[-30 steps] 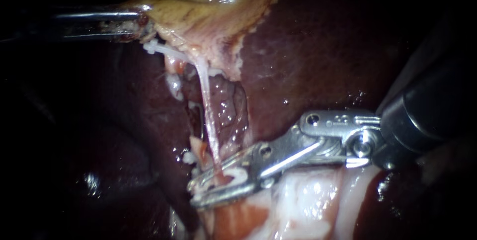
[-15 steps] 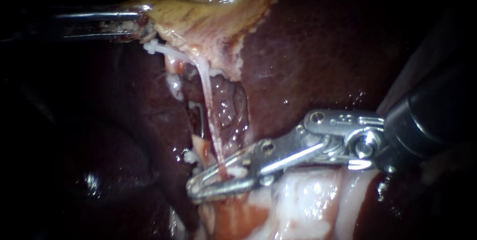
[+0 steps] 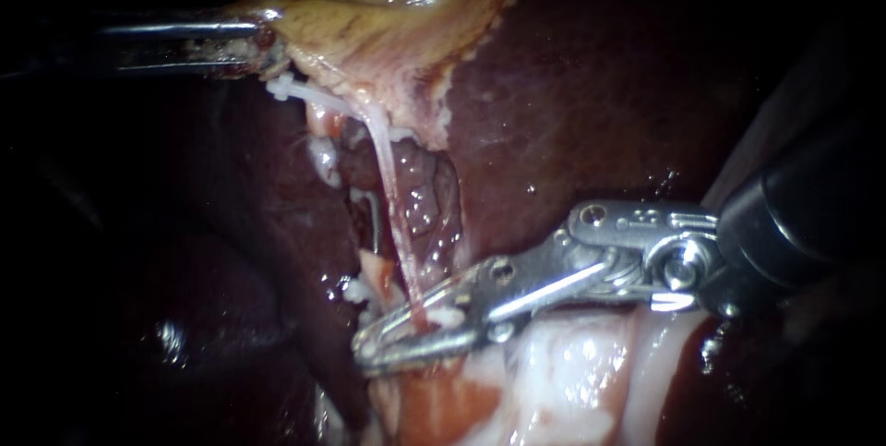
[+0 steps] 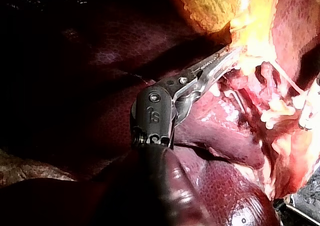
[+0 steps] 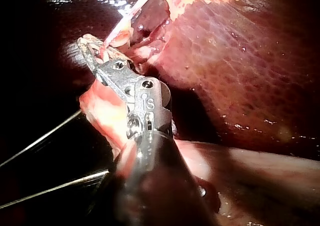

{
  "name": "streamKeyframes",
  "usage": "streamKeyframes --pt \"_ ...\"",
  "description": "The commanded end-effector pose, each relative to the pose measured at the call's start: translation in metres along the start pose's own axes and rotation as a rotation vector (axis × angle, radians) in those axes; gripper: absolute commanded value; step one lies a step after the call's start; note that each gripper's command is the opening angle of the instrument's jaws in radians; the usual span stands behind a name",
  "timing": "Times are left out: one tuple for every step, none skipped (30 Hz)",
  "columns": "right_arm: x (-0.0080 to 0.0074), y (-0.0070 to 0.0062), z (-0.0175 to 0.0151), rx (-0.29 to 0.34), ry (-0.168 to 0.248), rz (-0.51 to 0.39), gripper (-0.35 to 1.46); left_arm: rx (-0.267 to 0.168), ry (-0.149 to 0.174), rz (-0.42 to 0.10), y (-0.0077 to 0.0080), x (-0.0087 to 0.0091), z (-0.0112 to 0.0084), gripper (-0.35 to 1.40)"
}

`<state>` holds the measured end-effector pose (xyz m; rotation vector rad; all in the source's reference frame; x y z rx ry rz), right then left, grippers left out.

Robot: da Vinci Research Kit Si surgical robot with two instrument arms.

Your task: Clipping first clip right tube

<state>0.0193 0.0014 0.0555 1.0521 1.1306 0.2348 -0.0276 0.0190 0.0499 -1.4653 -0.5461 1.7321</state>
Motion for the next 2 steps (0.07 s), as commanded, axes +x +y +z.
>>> streamKeyframes --pt "0.0 0.0 0.0 0.0 0.0 0.0 -0.35 0.0 0.0 0.0 0.0 0.0 0.0 -0.35" --pt "0.0 0.0 0.0 0.0 0.0 0.0 -0.35 0.0 0.0 0.0 0.0 0.0 0.0 -0.35"
